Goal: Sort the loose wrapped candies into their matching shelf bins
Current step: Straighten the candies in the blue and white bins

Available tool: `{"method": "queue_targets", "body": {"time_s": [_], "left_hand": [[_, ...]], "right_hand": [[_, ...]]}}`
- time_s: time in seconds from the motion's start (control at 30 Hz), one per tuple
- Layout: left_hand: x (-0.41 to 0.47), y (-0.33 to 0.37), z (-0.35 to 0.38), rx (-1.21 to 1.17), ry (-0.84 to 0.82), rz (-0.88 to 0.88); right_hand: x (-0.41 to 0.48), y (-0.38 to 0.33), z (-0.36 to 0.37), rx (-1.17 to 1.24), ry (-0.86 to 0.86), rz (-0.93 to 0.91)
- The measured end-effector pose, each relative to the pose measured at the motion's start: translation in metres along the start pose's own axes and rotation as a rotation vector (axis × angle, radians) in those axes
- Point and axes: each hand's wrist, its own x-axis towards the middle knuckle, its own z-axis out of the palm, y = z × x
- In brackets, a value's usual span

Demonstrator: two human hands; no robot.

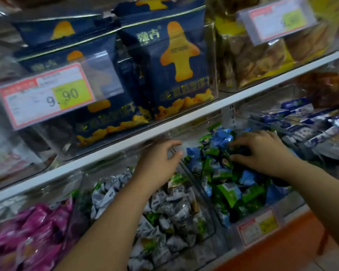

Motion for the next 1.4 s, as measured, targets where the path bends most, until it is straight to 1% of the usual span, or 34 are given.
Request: {"method": "queue_targets", "body": {"time_s": [0.1,0.23,0.3,0.37,0.43,0.53,0.67,0.77,0.83,0.9,0.93,1.0,1.07,1.13,1.27,1.4], "left_hand": [[0.030,0.028,0.022,-0.049,-0.144,0.050],[0.074,0.058,0.053,-0.076,-0.332,0.084],[0.092,0.065,0.065,-0.019,-0.435,0.135],[0.106,0.064,0.073,0.093,-0.539,0.187],[0.116,0.055,0.075,0.223,-0.592,0.223],[0.124,0.032,0.068,0.369,-0.601,0.195],[0.128,0.000,0.052,0.449,-0.557,0.116],[0.130,-0.018,0.045,0.490,-0.472,0.056],[0.126,-0.016,0.043,0.443,-0.366,0.030],[0.121,-0.001,0.044,0.344,-0.273,0.083],[0.117,0.010,0.048,0.267,-0.273,0.119],[0.111,0.032,0.057,0.136,-0.379,0.167],[0.109,0.044,0.068,0.144,-0.530,0.183],[0.111,0.045,0.075,0.172,-0.630,0.171],[0.108,0.044,0.077,0.147,-0.691,0.202],[0.101,0.038,0.069,0.239,-0.753,0.207]], "right_hand": [[0.002,0.012,0.000,-0.096,-0.105,-0.053],[0.008,0.027,-0.007,-0.067,-0.177,-0.058],[0.011,0.034,-0.007,-0.069,-0.187,-0.078],[0.013,0.040,-0.006,-0.077,-0.177,-0.109],[0.014,0.045,-0.004,-0.075,-0.161,-0.131],[0.016,0.050,-0.002,-0.035,-0.135,-0.156],[0.018,0.050,0.001,0.001,-0.134,-0.168],[0.019,0.047,0.003,0.013,-0.130,-0.156],[0.019,0.045,0.004,0.020,-0.136,-0.147],[0.019,0.043,0.005,0.032,-0.138,-0.142],[0.019,0.041,0.005,0.043,-0.130,-0.137],[0.018,0.038,0.005,0.069,-0.087,-0.123],[0.015,0.033,0.005,0.093,-0.038,-0.093],[0.013,0.030,0.002,0.097,-0.060,-0.080],[0.014,0.034,-0.005,0.057,-0.203,-0.104],[0.013,0.036,-0.012,0.065,-0.280,-0.128]]}}
